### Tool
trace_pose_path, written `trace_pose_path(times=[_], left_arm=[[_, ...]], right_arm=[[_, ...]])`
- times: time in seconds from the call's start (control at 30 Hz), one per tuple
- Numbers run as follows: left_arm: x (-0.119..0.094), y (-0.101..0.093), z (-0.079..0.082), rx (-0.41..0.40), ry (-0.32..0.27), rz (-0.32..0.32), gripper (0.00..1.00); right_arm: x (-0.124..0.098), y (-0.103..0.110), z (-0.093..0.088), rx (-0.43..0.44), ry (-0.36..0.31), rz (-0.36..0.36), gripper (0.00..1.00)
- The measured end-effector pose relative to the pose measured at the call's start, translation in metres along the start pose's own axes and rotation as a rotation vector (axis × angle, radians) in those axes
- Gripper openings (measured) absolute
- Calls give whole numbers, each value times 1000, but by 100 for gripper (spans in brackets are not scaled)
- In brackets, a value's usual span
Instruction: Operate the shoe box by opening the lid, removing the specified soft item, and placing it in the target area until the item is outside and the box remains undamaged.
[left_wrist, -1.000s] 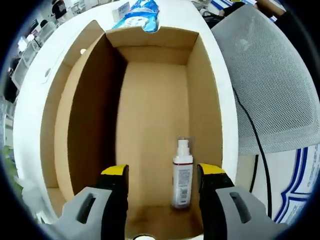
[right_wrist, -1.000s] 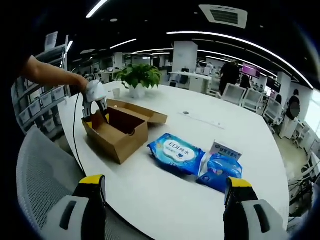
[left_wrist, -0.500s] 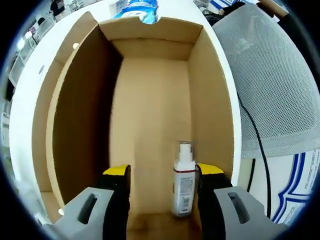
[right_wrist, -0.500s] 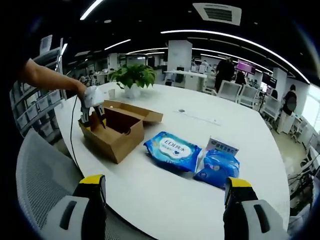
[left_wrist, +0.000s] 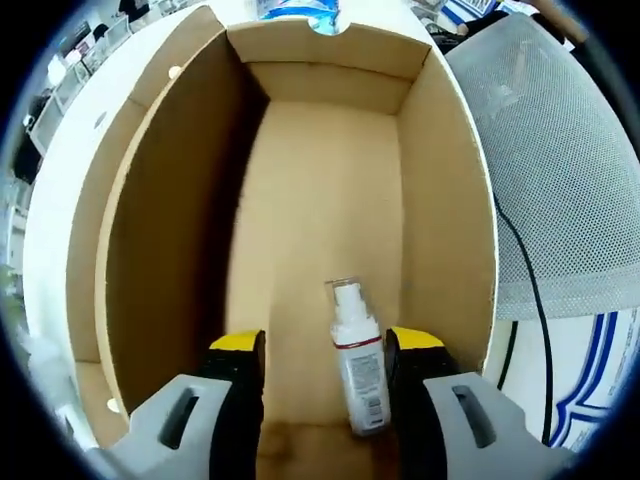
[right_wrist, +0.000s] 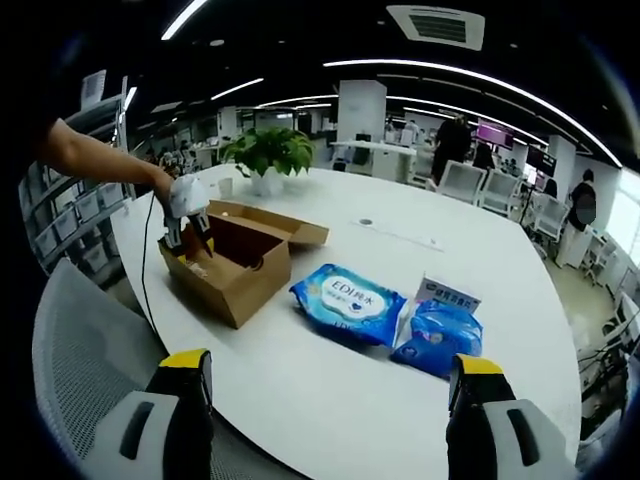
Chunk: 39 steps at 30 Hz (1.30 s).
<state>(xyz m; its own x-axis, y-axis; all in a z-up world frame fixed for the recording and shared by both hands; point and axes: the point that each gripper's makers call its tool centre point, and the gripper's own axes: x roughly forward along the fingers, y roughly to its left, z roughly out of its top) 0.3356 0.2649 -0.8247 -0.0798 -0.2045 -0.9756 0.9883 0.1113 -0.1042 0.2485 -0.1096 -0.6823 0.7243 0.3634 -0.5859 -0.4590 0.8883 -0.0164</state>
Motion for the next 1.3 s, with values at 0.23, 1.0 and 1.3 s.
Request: trace_pose_path(times=[0.23,1.0,1.3], left_arm=[[0,-2,-6,-36,-10,2,44],[3,-10,-14,-29,-2,19,19],[-2,-6,-5,-12,-12,44,18]], right_arm=[[1,1,0,4,-2,2,98],[6,9,0,1,-17,28,93],[5,11,0,-8,-26,37,91]])
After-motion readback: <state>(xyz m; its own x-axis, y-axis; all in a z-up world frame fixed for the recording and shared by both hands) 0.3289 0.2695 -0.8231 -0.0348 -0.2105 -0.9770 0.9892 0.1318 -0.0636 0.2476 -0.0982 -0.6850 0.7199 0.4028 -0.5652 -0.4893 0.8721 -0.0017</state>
